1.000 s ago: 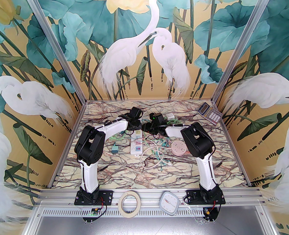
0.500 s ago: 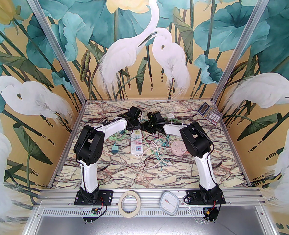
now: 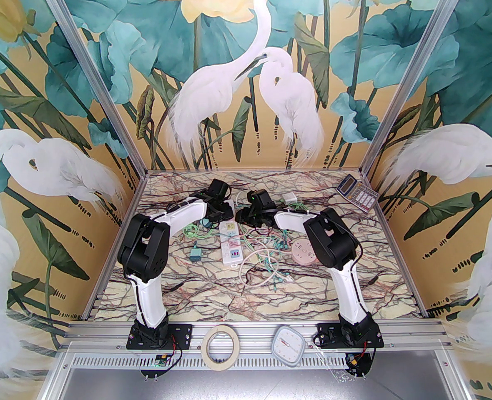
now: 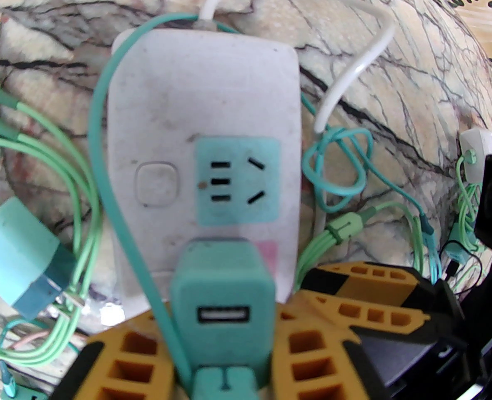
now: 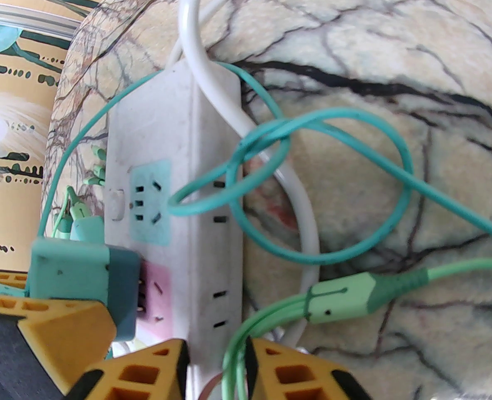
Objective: Pull the plug off the socket
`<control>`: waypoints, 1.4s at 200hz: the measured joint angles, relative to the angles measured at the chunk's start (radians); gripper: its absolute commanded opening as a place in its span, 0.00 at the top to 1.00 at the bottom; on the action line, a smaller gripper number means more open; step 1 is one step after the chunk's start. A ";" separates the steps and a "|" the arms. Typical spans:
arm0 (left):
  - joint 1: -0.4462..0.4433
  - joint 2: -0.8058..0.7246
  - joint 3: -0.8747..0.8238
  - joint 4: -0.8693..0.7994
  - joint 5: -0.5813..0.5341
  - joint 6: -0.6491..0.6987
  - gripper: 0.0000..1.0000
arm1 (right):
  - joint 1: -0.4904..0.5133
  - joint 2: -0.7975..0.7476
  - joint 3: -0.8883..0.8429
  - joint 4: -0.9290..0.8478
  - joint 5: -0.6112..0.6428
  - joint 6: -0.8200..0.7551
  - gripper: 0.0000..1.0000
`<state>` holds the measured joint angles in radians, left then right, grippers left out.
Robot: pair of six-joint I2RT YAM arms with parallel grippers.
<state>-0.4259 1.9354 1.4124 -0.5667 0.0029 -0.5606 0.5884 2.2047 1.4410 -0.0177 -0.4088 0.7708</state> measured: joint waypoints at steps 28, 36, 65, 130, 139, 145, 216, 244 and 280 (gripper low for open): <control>-0.045 0.000 0.006 -0.013 -0.087 0.023 0.86 | 0.000 0.001 0.000 -0.010 -0.003 0.000 0.69; -0.060 0.001 0.017 -0.024 -0.121 0.032 0.87 | 0.000 0.001 0.000 -0.012 -0.005 0.000 0.69; -0.143 0.007 0.120 -0.081 -0.223 0.087 0.88 | -0.001 0.002 0.002 -0.014 -0.005 0.001 0.68; -0.154 0.022 0.170 -0.114 -0.241 0.101 0.89 | -0.014 0.002 0.002 -0.021 -0.012 0.000 0.68; -0.134 0.016 0.157 -0.100 -0.193 0.081 0.90 | -0.013 0.002 0.002 -0.020 -0.011 -0.001 0.68; -0.119 0.008 0.138 -0.080 -0.156 0.066 0.90 | -0.012 0.002 0.002 -0.019 -0.010 -0.001 0.68; -0.032 -0.084 0.014 0.015 -0.025 -0.006 0.90 | -0.005 0.011 0.006 -0.024 0.010 -0.008 0.68; -0.102 -0.084 0.053 -0.034 -0.137 0.055 0.90 | -0.005 0.011 0.006 -0.024 0.013 -0.008 0.68; -0.153 -0.084 0.102 -0.056 -0.223 0.110 0.90 | -0.005 0.011 0.006 -0.024 0.013 -0.008 0.67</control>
<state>-0.5793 1.8515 1.5143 -0.6228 -0.2203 -0.4503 0.5835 2.2162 1.4467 -0.0418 -0.3962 0.7628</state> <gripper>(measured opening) 0.270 0.325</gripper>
